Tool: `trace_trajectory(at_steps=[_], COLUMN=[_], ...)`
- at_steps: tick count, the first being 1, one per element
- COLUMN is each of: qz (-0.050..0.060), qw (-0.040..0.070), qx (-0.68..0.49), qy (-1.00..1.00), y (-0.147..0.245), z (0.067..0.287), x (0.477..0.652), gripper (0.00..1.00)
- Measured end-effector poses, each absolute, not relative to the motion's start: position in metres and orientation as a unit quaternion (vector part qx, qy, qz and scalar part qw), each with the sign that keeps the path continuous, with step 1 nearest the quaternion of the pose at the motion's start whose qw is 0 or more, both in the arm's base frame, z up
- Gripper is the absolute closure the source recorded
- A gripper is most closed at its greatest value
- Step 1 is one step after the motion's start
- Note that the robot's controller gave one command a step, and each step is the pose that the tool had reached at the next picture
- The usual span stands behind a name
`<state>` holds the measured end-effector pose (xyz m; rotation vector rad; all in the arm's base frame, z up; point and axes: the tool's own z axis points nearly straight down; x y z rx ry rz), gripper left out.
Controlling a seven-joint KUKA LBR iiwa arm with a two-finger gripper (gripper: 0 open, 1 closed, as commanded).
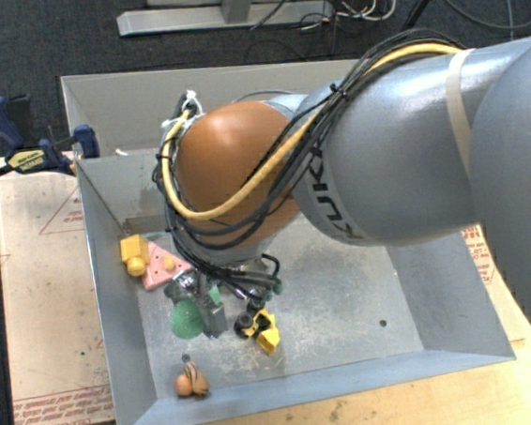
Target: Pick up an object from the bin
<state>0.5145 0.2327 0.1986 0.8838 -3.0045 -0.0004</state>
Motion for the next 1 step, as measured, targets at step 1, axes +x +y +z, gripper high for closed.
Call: trace_trajectory(at_steps=[1], qz=[0.0], qw=[0.0], qx=[0.269], qy=[-0.963], y=[0.2277], z=[0.2718], x=[0.511], gripper=[1.0])
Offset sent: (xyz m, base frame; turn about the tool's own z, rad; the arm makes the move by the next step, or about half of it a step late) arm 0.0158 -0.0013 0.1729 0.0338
